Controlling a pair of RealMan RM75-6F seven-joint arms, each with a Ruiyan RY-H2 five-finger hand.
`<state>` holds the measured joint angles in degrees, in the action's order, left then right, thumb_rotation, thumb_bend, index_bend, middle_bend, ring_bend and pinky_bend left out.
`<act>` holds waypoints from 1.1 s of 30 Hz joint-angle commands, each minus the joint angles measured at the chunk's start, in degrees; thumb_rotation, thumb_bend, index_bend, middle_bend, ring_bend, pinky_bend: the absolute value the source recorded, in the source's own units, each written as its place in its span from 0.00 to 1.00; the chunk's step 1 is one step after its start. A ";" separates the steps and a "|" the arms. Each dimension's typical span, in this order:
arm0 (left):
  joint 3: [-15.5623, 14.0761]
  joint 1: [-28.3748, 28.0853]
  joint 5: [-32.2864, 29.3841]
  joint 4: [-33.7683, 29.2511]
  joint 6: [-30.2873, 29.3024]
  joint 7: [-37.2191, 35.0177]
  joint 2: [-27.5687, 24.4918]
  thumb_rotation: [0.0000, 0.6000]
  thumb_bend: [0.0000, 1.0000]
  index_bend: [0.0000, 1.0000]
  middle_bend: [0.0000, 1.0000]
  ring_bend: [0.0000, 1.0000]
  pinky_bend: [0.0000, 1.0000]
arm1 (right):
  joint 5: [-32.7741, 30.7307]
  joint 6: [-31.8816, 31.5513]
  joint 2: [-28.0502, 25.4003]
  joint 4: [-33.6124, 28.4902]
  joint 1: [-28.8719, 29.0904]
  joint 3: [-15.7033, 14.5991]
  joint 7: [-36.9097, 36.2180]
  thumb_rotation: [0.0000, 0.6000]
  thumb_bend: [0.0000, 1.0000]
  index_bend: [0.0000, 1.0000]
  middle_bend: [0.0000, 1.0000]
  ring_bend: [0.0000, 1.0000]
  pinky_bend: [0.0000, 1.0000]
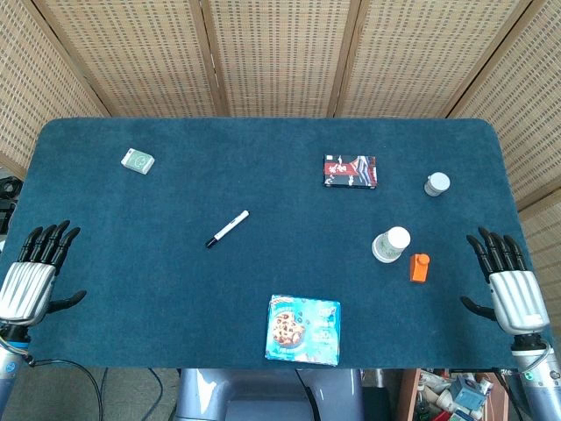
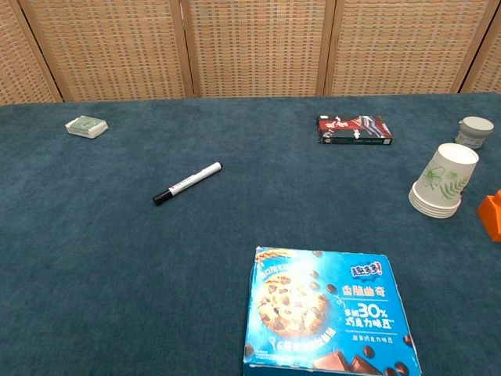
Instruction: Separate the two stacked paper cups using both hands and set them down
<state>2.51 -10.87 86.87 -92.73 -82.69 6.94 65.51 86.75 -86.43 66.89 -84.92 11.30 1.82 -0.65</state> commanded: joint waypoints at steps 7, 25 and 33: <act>0.25 0.01 -0.77 0.05 0.41 0.26 0.18 1.00 0.06 0.00 0.00 0.00 0.00 | 1.11 1.05 0.60 0.76 0.86 0.80 -0.28 1.00 0.00 0.00 0.00 0.00 0.00; 2.16 -0.70 -4.97 1.66 2.17 1.71 1.46 1.00 0.07 0.00 0.00 0.00 0.00 | -13.24 35.59 1.56 0.21 22.63 9.44 -6.25 1.00 0.00 0.10 0.20 0.10 0.26; 2.71 -0.89 -6.36 1.95 2.74 2.10 1.68 1.00 0.07 0.00 0.00 0.00 0.00 | -19.77 38.72 7.61 5.26 25.88 10.23 0.52 1.00 0.05 0.14 0.23 0.14 0.30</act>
<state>5.19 -11.77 80.53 -90.78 -79.96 9.05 67.19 68.42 -48.71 73.24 -80.92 36.30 11.77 -1.51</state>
